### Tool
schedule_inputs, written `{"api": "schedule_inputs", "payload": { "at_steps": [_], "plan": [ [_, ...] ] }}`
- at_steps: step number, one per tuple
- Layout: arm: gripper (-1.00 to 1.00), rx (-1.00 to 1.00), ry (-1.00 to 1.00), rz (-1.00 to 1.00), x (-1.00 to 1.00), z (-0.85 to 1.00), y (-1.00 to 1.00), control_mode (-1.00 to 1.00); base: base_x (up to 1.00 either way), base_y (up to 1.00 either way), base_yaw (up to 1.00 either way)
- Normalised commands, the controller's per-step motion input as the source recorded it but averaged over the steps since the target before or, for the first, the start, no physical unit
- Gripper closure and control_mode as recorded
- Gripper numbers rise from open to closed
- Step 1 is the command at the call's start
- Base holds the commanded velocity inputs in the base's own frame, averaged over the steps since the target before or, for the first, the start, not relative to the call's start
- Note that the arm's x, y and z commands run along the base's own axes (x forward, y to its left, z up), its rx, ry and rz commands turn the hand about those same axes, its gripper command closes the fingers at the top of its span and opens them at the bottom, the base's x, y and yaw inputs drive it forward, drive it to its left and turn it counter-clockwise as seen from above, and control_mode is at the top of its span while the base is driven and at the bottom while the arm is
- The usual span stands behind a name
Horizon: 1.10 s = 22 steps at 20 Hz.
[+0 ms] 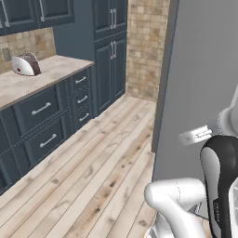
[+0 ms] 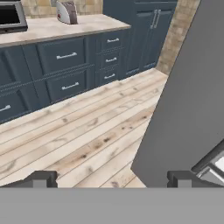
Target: Place the condiment bottle and mustard from the counter to the top shelf of the fridge. If the existing items in the fridge are on the top shelf, move them to other shelves.
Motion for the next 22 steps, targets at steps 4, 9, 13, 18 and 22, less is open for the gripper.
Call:
{"api": "schedule_inputs", "payload": {
  "at_steps": [4, 9, 13, 18, 22],
  "plan": [
    [-1.0, 0.0, 0.0, 0.0, 0.0, 0.0, 0.0, 1.0, -0.28, 0.32, 1.0],
    [-1.0, 0.0, 0.0, 0.0, 0.0, 0.0, 0.0, 1.0, -0.04, 0.28, 0.98],
    [-1.0, 0.0, 0.0, 0.0, 0.0, 0.0, 0.0, 1.0, 0.47, 0.4, 0.78],
    [-1.0, 0.0, 0.0, 0.0, 0.0, 0.0, 0.0, 1.0, 0.99, 0.42, 0.5],
    [-1.0, 0.0, 0.0, 0.0, 0.0, 0.0, 0.0, 1.0, 1.0, 0.44, 0.24]
  ]
}}
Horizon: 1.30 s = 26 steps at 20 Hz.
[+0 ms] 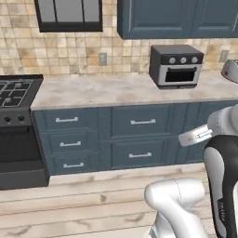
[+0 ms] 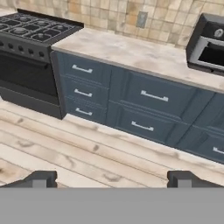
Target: Place the condiment bottle and mustard from the counter to the top shelf of the fridge. If the existing items in the fridge are on the top shelf, move them to other shelves.
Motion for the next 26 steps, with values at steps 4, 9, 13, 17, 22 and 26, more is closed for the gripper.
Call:
{"api": "schedule_inputs", "payload": {
  "at_steps": [4, 9, 13, 17, 22, 26],
  "plan": [
    [-1.0, 0.0, 0.0, 0.0, 0.0, 0.0, 0.0, 1.0, 1.0, 0.4, 0.17],
    [-1.0, 0.0, 0.0, 0.0, 0.0, 0.0, 0.0, 1.0, 1.0, 0.31, 0.2],
    [-1.0, 0.0, 0.0, 0.0, 0.0, 0.0, 0.0, 1.0, 0.79, 0.01, 0.78],
    [-1.0, 0.0, 0.0, 0.0, 0.0, 0.0, 0.0, 1.0, 0.11, 0.0, 0.98],
    [-1.0, 0.0, 0.0, 0.0, 0.0, 0.0, 0.0, 1.0, 0.0, 0.0, 1.0],
    [-1.0, 0.0, 0.0, 0.0, 0.0, 0.0, 0.0, 1.0, 0.24, 0.13, 0.91]
  ]
}}
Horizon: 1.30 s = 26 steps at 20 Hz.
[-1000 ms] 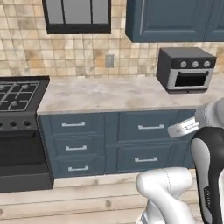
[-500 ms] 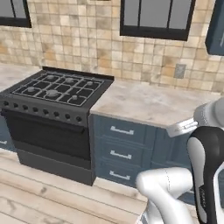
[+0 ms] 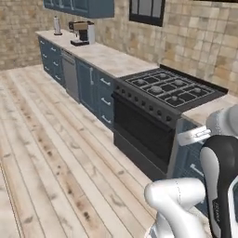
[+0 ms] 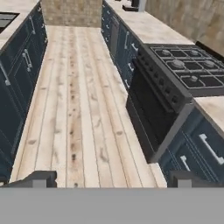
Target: Place the condiment bottle and mustard from the counter to the top shelf of the fridge. If the existing items in the fridge are on the top shelf, move them to other shelves.
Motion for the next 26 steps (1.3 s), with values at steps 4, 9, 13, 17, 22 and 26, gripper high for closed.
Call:
{"api": "schedule_inputs", "payload": {
  "at_steps": [4, 9, 13, 17, 22, 26],
  "plan": [
    [-1.0, 0.0, 0.0, 0.0, 0.0, 0.0, 0.0, 1.0, 0.96, 0.34, 0.59],
    [-1.0, 0.0, 0.0, 0.0, 0.0, 0.0, 0.0, 1.0, 1.0, 0.48, 0.44],
    [-1.0, 0.0, 0.0, 0.0, 0.0, 0.0, 0.0, 1.0, 1.0, 0.32, 0.46],
    [-1.0, 0.0, 0.0, 0.0, 0.0, 0.0, 0.0, 1.0, 0.97, -0.01, 0.7],
    [-1.0, 0.0, 0.0, 0.0, 0.0, 0.0, 0.0, 1.0, 0.4, -0.09, 0.93],
    [-1.0, 0.0, 0.0, 0.0, 0.0, 0.0, 0.0, 1.0, 0.0, -0.14, 1.0]
  ]
}}
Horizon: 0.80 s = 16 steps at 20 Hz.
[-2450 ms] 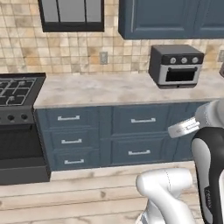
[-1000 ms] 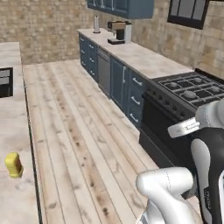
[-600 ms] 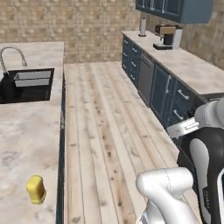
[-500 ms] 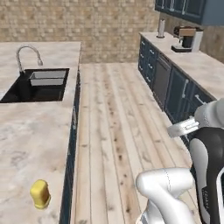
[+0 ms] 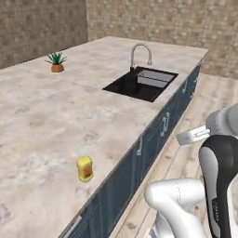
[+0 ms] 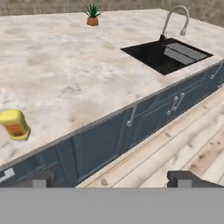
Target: Place the condiment bottle and mustard from the counter to the top shelf of the fridge. If the existing items in the fridge are on the top shelf, move them to other shelves.
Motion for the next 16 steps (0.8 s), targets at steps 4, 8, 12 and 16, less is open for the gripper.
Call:
{"api": "schedule_inputs", "payload": {
  "at_steps": [4, 8, 12, 16],
  "plan": [
    [-1.0, 0.0, 0.0, 0.0, 0.0, 0.0, 0.0, 1.0, 0.0, -0.25, 0.98],
    [-1.0, 0.0, 0.0, 0.0, 0.0, 0.0, 0.0, 1.0, 0.0, -0.51, 0.86],
    [-1.0, 0.0, 0.0, 0.0, 0.0, 0.0, 0.0, 1.0, 0.01, -0.56, 0.58],
    [-1.0, 0.0, 0.0, 0.0, 0.0, 0.0, 0.0, 1.0, 0.0, -0.06, 0.21]
  ]
}}
